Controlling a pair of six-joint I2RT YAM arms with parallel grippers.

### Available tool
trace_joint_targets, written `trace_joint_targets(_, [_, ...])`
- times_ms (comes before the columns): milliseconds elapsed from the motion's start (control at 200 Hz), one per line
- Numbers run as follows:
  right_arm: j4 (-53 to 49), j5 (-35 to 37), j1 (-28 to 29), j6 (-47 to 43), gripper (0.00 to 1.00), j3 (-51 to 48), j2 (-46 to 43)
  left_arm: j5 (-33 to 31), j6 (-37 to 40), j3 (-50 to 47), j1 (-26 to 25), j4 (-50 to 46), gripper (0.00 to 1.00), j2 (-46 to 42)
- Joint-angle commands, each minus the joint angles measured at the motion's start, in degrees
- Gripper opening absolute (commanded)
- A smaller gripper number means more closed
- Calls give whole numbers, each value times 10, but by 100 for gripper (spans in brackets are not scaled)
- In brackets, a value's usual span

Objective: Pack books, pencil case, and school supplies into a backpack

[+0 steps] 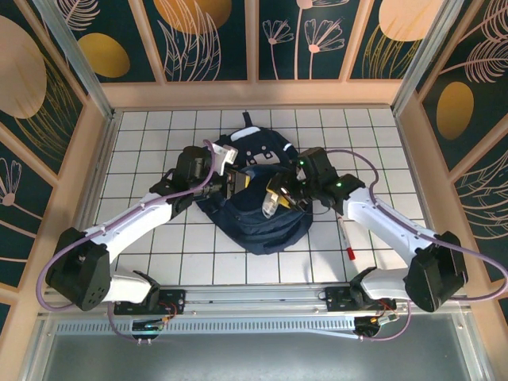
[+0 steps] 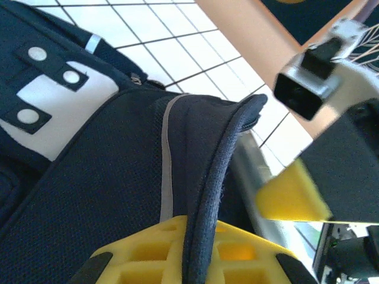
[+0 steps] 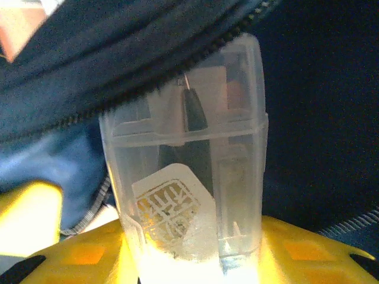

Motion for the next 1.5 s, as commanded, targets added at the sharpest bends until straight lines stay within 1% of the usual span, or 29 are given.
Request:
trace_joint_targets(0, [146,13,15,158,50,-24,29,61,-55,-1,1,118,0,-10])
trace_joint_targets(85, [190,33,25,218,57,-32,48,75,-73,-3,1,131,0,-3])
trace_joint_targets(170, [210,42,30,248,64,-33,56,77,-78,-11,0,139,0,-3])
trace_joint_targets(230, [201,43,30,238,67,-29,53,74,-76,-16,0,140,0,-5])
trace_joint_targets(290, [164,53,31,216,70,-25,42,74,-74,-16,0,135,0,-4])
trace_joint_targets(395, [112,74,31,184,70,-44,6,71,-71,-19,0,128,0,-4])
trace_joint_targets(455, [98,83,34,166,68,-67,-18,69,-70,-23,0,129,0,-3])
trace_joint_targets(571, [65,109,38,123,60,-93,-53,68,-70,-23,0,129,0,3])
trace_joint_targets(591, [60,112,39,117,56,-95,-57,67,-71,-23,0,129,0,3])
trace_joint_targets(656, [64,117,39,100,38,-99,-64,65,-76,-21,0,128,1,5])
trace_joint_targets(696, [64,127,40,83,33,-96,-70,65,-75,-22,1,130,1,6])
trace_joint_targets(751, [39,152,39,49,32,-77,-78,64,-73,-20,0,129,2,9])
trace_joint_targets(796, [4,184,32,7,37,-53,-85,64,-68,-16,0,123,2,13])
trace_joint_targets(861, [-58,236,14,-70,51,-24,-98,63,-59,-8,1,111,2,15])
trace_joint_targets(931, [-145,321,-15,-122,60,-20,-117,52,-47,-9,0,105,3,15])
trace_joint_targets(961, [-172,346,-35,-146,63,-30,-127,45,-46,-10,0,104,3,16])
trace_joint_targets(991, [-191,353,-75,-173,66,-46,-136,44,-45,-10,0,104,3,18])
trace_joint_targets(1016, [-200,347,-107,-194,68,-63,-144,45,-44,-9,1,104,3,21])
trace_joint_targets(1056, [-203,319,-164,-230,71,-90,-152,49,-42,-7,0,103,3,25])
trace_joint_targets(1101, [-204,257,-222,-257,73,-119,-158,49,-40,-3,0,95,3,29])
trace_joint_targets(1141, [-198,215,-261,-275,75,-145,-157,46,-36,3,0,85,3,31])
trace_joint_targets(1201, [-189,170,-297,-279,77,-178,-153,42,-26,11,0,72,3,30])
trace_joint_targets(1271, [-173,146,-307,-277,77,-200,-154,34,-12,16,0,59,3,28])
trace_joint_targets(1406, [-173,183,-308,-278,77,-181,-174,26,10,29,0,28,5,32])
trace_joint_targets(1491, [-177,185,-307,-290,78,-168,-175,32,19,25,0,21,7,33])
